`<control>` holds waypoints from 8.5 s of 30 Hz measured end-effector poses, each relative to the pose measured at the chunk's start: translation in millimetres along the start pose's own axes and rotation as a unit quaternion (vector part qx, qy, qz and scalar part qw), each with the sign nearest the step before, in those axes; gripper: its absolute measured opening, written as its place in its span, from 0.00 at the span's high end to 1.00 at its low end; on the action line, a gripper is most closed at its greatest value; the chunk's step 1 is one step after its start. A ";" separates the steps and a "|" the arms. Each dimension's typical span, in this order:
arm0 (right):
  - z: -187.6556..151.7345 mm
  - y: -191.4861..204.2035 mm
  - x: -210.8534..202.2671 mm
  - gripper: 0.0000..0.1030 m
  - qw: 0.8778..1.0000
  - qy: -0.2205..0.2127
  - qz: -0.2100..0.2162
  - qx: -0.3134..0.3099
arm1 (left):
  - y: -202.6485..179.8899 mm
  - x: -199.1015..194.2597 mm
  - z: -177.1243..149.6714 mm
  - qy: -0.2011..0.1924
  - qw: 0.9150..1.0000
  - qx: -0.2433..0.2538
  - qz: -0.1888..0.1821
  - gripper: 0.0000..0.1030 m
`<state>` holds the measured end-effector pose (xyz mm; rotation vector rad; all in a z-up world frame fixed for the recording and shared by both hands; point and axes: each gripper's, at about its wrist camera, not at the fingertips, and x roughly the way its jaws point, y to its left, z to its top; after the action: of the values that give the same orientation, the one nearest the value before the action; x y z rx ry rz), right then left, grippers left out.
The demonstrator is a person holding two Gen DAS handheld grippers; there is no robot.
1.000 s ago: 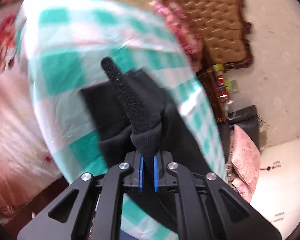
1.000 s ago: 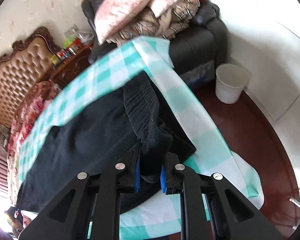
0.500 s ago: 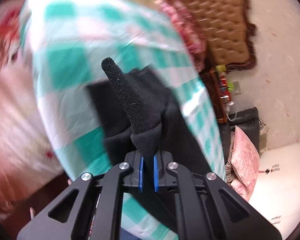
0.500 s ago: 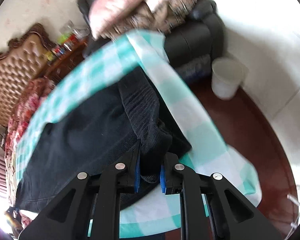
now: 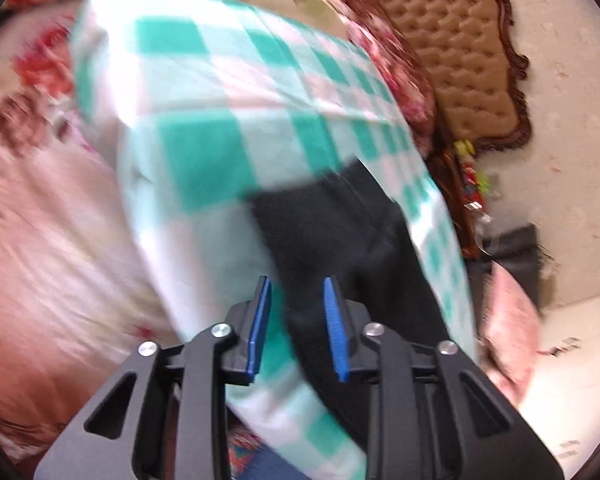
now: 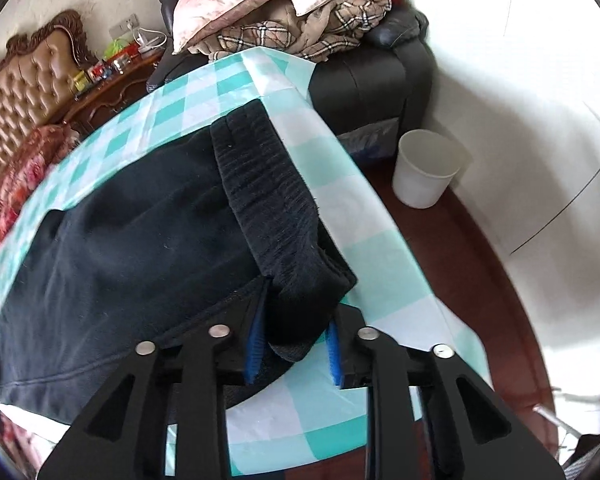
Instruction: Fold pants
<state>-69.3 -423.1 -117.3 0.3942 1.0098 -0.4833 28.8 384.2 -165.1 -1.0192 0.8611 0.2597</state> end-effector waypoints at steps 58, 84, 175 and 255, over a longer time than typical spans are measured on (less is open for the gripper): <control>36.3 181.3 79.5 0.17 0.971 -0.062 -0.049 -0.226 | -281.6 176.1 -149.2 0.111 0.799 0.588 0.055 0.57; 0.0 114.3 18.2 0.17 0.980 -0.104 -0.103 -0.135 | -181.4 71.6 -111.9 0.024 0.904 0.417 0.094 0.30; -35.5 427.9 -28.9 0.29 0.906 -0.071 0.211 -0.360 | -74.4 25.3 -13.6 -0.088 0.970 0.225 -0.017 0.64; -137.6 587.9 38.4 0.16 0.870 -0.043 0.214 -0.442 | -91.3 35.5 -27.3 -0.113 0.948 0.291 0.053 0.69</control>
<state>176.8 127.7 -163.1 -0.2357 0.9185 0.3801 89.5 306.8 -139.4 -0.3824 0.7197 0.1897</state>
